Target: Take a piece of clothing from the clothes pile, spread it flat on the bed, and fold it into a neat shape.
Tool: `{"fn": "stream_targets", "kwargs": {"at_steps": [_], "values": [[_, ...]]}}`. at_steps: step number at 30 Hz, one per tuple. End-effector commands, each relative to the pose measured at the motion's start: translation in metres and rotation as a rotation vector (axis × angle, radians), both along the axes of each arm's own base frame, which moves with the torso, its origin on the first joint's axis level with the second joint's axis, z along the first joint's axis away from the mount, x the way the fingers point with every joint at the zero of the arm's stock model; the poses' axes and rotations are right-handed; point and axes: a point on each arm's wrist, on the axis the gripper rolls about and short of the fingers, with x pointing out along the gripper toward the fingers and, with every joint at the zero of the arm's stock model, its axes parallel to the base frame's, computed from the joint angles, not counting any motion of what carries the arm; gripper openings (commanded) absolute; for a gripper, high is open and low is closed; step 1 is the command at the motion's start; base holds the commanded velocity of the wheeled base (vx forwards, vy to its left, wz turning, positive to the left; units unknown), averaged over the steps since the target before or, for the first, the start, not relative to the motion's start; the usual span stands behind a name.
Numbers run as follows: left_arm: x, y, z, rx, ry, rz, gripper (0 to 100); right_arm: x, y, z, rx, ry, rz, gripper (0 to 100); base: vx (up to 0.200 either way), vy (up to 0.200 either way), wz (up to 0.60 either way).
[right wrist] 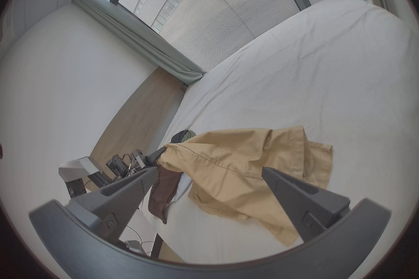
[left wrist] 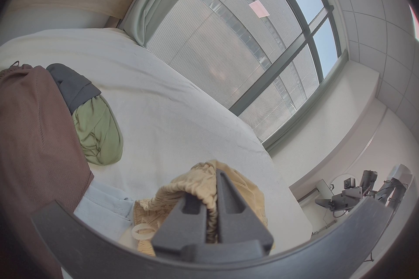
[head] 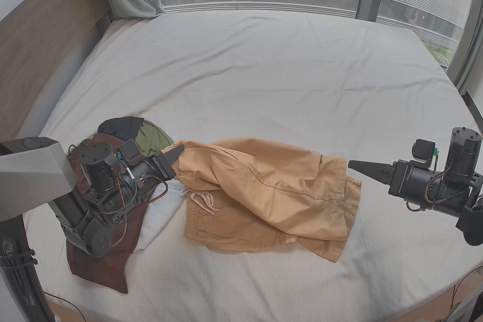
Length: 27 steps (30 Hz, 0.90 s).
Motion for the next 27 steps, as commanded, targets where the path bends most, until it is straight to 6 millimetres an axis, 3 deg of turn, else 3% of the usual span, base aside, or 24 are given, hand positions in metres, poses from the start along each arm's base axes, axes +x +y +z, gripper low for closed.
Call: {"fn": "stream_targets", "kwargs": {"at_steps": [1, 14, 27], "values": [[0.0, 0.0, -0.001, 0.001, 0.004, 0.0, 0, 0.023, 0.007, -0.032, 0.022, 0.091, -0.006, 100, 0.0, 0.0, 0.0], [0.006, 0.01, -0.009, 0.05, -0.005, -0.003, 0, 0.052, -0.004, -0.063, 0.019, 0.147, -0.079, 100, 0.0, 0.0, 0.0], [0.008, 0.016, -0.01, 0.051, -0.002, -0.014, 0, 0.062, -0.013, -0.091, -0.003, 0.236, -0.118, 100, 0.0, 0.0, 0.0]]}}
